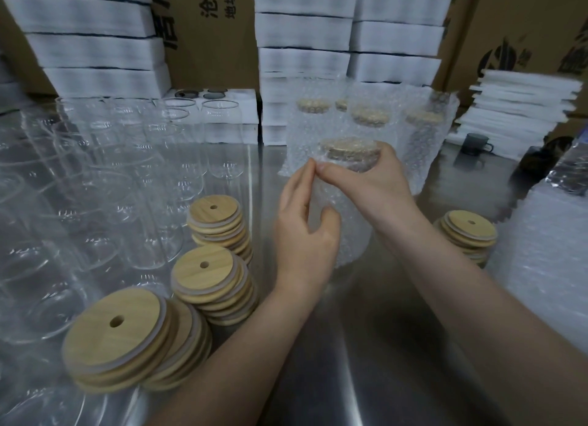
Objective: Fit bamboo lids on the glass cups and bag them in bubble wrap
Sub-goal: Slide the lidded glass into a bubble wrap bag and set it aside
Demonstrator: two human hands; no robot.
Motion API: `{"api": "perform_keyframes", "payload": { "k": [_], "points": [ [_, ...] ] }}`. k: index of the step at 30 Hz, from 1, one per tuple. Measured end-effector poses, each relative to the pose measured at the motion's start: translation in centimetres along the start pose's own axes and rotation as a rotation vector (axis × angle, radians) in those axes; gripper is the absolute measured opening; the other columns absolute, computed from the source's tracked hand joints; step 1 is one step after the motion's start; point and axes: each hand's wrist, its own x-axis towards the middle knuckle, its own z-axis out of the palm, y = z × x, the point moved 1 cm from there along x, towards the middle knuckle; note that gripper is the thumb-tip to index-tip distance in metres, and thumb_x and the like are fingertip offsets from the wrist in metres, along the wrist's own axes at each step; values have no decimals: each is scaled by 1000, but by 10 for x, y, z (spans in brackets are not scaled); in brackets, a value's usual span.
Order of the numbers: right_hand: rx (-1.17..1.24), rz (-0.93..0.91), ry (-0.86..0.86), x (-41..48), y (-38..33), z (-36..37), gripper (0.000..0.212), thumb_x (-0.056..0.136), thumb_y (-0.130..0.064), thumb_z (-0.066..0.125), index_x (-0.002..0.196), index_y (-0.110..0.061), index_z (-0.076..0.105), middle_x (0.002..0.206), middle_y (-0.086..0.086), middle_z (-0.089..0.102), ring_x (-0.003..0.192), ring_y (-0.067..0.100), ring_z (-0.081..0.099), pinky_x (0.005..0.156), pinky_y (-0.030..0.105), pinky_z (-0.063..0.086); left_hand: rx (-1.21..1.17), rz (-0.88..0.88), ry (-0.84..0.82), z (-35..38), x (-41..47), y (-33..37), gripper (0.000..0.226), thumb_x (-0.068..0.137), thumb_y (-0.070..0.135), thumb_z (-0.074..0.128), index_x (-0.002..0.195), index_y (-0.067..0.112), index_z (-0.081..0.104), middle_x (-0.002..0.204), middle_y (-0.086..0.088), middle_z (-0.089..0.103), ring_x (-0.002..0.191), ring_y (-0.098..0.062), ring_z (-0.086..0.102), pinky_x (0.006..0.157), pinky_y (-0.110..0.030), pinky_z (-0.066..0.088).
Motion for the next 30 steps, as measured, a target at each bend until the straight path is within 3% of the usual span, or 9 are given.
{"api": "perform_keyframes", "payload": {
  "k": [4, 8, 11, 13, 18, 30],
  "points": [
    [-21, 6, 33, 18, 0, 14, 79, 56, -50, 82, 123, -22, 52, 104, -15, 62, 94, 4, 61, 72, 17, 46, 283, 106, -13, 0, -4, -11, 76, 81, 5, 52, 152, 14, 25, 153, -5, 28, 140, -5, 24, 107, 0, 13],
    [-11, -1, 123, 43, 1, 33, 77, 67, -43, 82, 131, -20, 47, 97, -16, 54, 87, 6, 53, 60, 10, 33, 428, 38, 7, -5, 0, -28, 67, 80, -2, 54, 144, 12, 38, 147, -6, 32, 134, -16, 34, 102, -8, 22],
    [-37, -34, 186, 58, 1, 50, 79, 69, -39, 81, 134, -15, 44, 113, -3, 58, 100, 15, 55, 75, 20, 38, 496, -13, 3, -7, 3, -34, 51, 81, 0, 54, 130, 14, 53, 140, -4, 39, 127, -18, 42, 96, -19, 31],
    [-37, -59, 217, 67, 2, 62, 81, 70, -35, 81, 137, -12, 41, 124, 5, 56, 107, 19, 55, 79, 22, 38, 535, -25, -22, -5, 4, -36, 43, 81, 1, 54, 122, 15, 58, 138, -4, 41, 128, -20, 43, 100, -28, 36],
    [-18, -44, 295, 88, 4, 79, 86, 74, -32, 80, 142, -8, 33, 134, 12, 47, 120, 27, 49, 89, 26, 40, 569, -75, -60, -6, 7, -40, 33, 85, 4, 53, 115, 15, 62, 130, 2, 46, 125, -16, 44, 98, -23, 33],
    [-196, -42, 354, 98, 14, 90, 86, 81, -42, 76, 144, -6, 32, 138, 16, 42, 126, 31, 40, 82, 25, 30, 575, -123, -100, -7, 10, -38, 29, 85, 5, 54, 110, 16, 63, 121, 1, 50, 117, -17, 48, 101, -33, 39]
  ]
}}
